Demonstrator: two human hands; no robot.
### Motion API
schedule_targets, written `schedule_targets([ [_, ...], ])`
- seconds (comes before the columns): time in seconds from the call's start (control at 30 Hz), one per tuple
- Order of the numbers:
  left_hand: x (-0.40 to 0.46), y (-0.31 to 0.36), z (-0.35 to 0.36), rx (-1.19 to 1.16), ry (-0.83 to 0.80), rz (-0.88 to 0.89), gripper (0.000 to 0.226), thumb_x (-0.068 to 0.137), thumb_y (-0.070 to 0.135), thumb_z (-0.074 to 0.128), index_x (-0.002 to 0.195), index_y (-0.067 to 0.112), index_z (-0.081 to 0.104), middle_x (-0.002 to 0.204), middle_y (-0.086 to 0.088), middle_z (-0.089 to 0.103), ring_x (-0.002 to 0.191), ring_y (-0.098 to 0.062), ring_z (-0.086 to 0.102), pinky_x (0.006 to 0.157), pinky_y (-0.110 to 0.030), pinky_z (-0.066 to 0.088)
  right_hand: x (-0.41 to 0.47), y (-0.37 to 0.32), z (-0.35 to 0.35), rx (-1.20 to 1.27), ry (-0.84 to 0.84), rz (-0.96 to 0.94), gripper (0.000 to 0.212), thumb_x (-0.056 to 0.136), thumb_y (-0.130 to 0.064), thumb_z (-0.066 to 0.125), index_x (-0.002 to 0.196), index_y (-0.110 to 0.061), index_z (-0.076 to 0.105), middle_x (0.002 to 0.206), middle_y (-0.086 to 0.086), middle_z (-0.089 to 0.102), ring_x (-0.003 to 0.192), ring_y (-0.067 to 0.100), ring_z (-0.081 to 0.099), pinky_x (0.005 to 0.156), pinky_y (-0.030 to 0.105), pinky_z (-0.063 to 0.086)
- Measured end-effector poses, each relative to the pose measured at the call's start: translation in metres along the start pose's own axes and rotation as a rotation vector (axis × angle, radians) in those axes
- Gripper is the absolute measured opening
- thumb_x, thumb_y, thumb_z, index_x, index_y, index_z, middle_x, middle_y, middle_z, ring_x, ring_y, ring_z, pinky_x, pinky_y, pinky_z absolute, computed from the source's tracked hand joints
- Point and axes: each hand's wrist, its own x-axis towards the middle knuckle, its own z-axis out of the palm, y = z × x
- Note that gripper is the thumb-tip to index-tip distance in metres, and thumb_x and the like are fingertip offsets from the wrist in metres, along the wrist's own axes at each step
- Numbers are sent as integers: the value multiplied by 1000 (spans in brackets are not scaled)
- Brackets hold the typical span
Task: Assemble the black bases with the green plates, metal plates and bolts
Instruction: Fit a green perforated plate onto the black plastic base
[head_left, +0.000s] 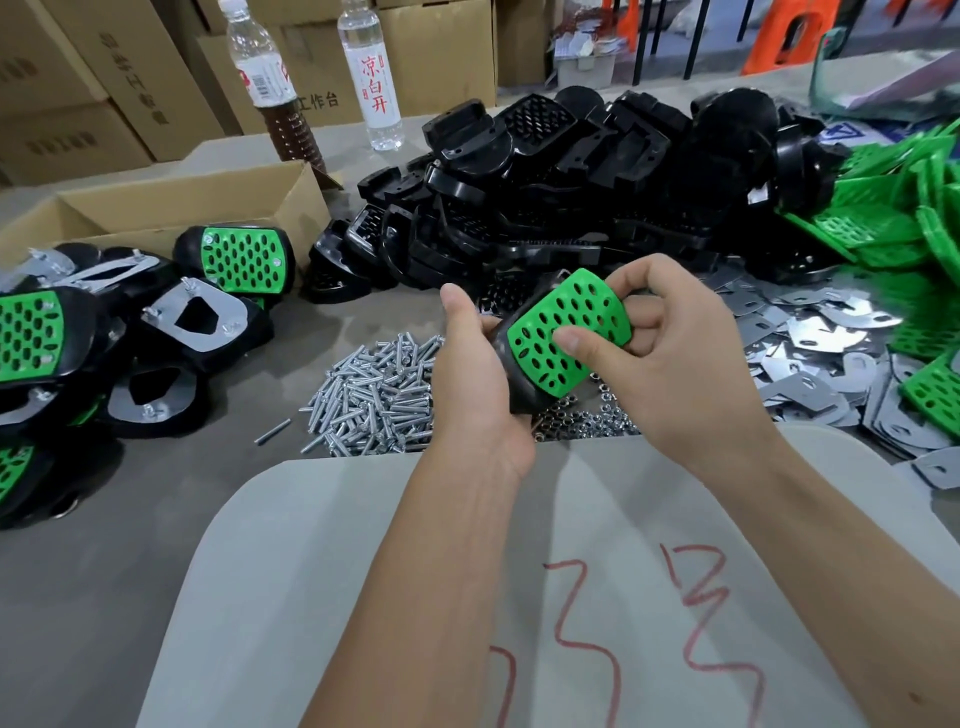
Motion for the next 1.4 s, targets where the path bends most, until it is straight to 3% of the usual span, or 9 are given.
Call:
schedule_targets([
  [0.1, 1, -1, -1, 132, -57, 13, 59, 101, 66, 48, 104, 9, 65, 85, -8, 73, 73, -20, 72, 55, -30, 59, 1, 2, 1, -114, 84, -10, 35, 83, -21, 88, 96, -19, 56, 77, -7, 76, 61, 10, 71, 48, 26, 54],
  [0.17, 1, -1, -3, 234, -134, 52, 37, 100, 38, 67, 104, 2, 68, 91, -16, 74, 82, -27, 71, 63, -39, 63, 2, 6, 0, -219, 133, -20, 36, 83, -25, 88, 98, -19, 56, 76, -5, 75, 64, 12, 71, 57, 38, 58],
  [0.23, 3, -1, -7, 316, -184, 111, 21, 91, 11, 76, 101, -5, 66, 96, -23, 75, 85, -31, 72, 71, -45, 65, 2, 8, 0, -264, 172, -29, 36, 83, -26, 88, 98, -19, 56, 78, -7, 74, 61, 6, 69, 55, 28, 56],
  [0.33, 6, -1, -13, 378, -197, 183, 18, 88, 1, 77, 105, -2, 70, 92, -14, 75, 80, -24, 73, 71, -43, 63, 4, 9, 0, -302, 213, -32, 38, 83, -31, 88, 99, -21, 55, 82, -9, 73, 62, 2, 66, 51, 15, 47],
  [0.67, 9, -3, -16, 301, -195, 160, 19, 90, 3, 74, 108, -1, 74, 98, -15, 76, 85, -24, 74, 82, -41, 61, 2, 7, -1, -101, 154, 11, 35, 85, -25, 88, 99, -14, 57, 78, -5, 75, 54, 12, 72, 37, 28, 53],
  [0.83, 13, 2, -19, 258, -281, 72, 20, 94, 11, 72, 111, 1, 73, 105, -14, 77, 86, -22, 77, 76, -34, 65, 4, 10, -4, -6, 99, 43, 33, 89, -19, 84, 101, -13, 53, 86, 0, 74, 63, 20, 76, 46, 43, 61],
  [0.97, 13, 0, -18, 285, -253, 91, 38, 99, 35, 68, 115, 1, 73, 113, -18, 76, 92, -25, 78, 82, -41, 64, 5, 10, -6, 10, 100, 71, 33, 90, -20, 83, 100, -12, 53, 86, 0, 75, 64, 21, 77, 48, 47, 62],
  [1.2, 11, 0, -15, 255, -199, 84, 38, 102, 46, 62, 89, 15, 79, 100, -12, 80, 91, -26, 78, 99, -55, 57, 1, 7, 1, -14, 129, 59, 34, 90, -21, 82, 100, -13, 51, 88, -1, 71, 73, 13, 76, 50, 39, 63],
  [1.4, 6, 0, -14, 275, -191, 102, 43, 103, 44, 60, 80, 16, 82, 97, -12, 80, 86, -24, 78, 100, -55, 57, 2, 7, 3, -53, 118, 76, 34, 91, -23, 82, 95, -18, 49, 91, -8, 61, 92, 23, 73, 68, 54, 63],
])
